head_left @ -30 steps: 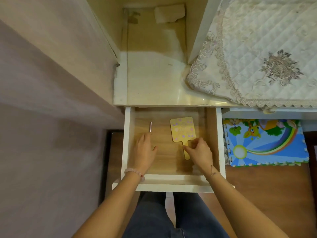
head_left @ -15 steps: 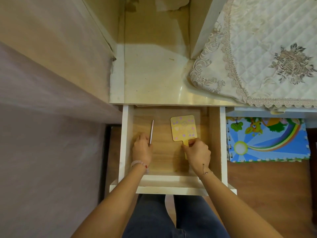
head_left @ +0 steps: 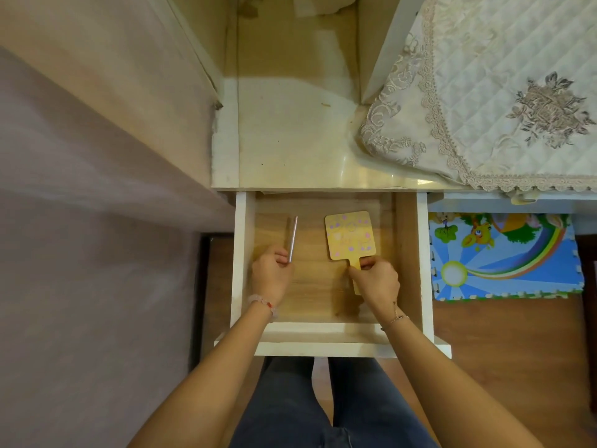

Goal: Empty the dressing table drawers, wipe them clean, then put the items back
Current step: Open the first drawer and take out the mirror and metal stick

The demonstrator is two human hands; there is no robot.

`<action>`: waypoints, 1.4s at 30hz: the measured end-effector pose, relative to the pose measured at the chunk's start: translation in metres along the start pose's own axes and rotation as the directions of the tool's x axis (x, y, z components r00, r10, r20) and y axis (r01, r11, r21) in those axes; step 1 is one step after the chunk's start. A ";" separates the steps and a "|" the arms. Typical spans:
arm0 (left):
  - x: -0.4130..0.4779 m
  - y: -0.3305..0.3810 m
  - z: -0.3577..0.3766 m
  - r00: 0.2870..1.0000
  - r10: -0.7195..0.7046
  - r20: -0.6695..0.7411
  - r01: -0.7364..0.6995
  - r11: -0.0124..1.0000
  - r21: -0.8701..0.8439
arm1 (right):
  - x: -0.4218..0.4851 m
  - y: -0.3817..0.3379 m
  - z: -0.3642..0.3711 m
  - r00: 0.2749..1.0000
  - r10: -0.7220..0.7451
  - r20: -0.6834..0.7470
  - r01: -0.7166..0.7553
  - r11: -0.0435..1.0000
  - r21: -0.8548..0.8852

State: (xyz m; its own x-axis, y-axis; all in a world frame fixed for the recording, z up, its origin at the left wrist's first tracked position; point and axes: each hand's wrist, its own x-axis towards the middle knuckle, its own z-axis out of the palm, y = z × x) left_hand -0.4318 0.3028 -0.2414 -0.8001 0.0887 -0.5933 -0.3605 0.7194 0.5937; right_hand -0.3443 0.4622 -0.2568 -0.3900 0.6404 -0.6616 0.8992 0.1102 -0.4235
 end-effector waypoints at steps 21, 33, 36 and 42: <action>-0.056 0.050 -0.066 0.954 0.291 0.066 -0.254 0.910 -0.328 | -0.077 -0.007 -0.076 0.943 -0.046 0.330 -0.200 0.712 0.673; -0.067 0.087 -0.070 0.910 0.404 0.089 -0.340 0.853 -0.396 | -0.092 -0.020 -0.123 0.984 -0.138 0.114 -0.012 0.585 0.811; -0.071 0.096 -0.061 0.904 0.414 0.108 -0.338 0.846 -0.412 | -0.085 -0.018 -0.137 0.988 -0.135 0.077 0.015 0.578 0.816; -0.075 0.131 -0.024 0.906 0.409 0.108 -0.342 0.858 -0.385 | -0.057 -0.015 -0.175 0.988 -0.152 0.027 0.066 0.574 0.816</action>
State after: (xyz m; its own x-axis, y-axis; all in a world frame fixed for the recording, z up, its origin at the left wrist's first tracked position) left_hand -0.4303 0.3741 -0.1060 -0.8205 0.4495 -0.3533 -0.2202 0.3218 0.9208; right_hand -0.3006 0.5565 -0.1043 -0.5274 0.5952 -0.6063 0.3291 -0.5147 -0.7917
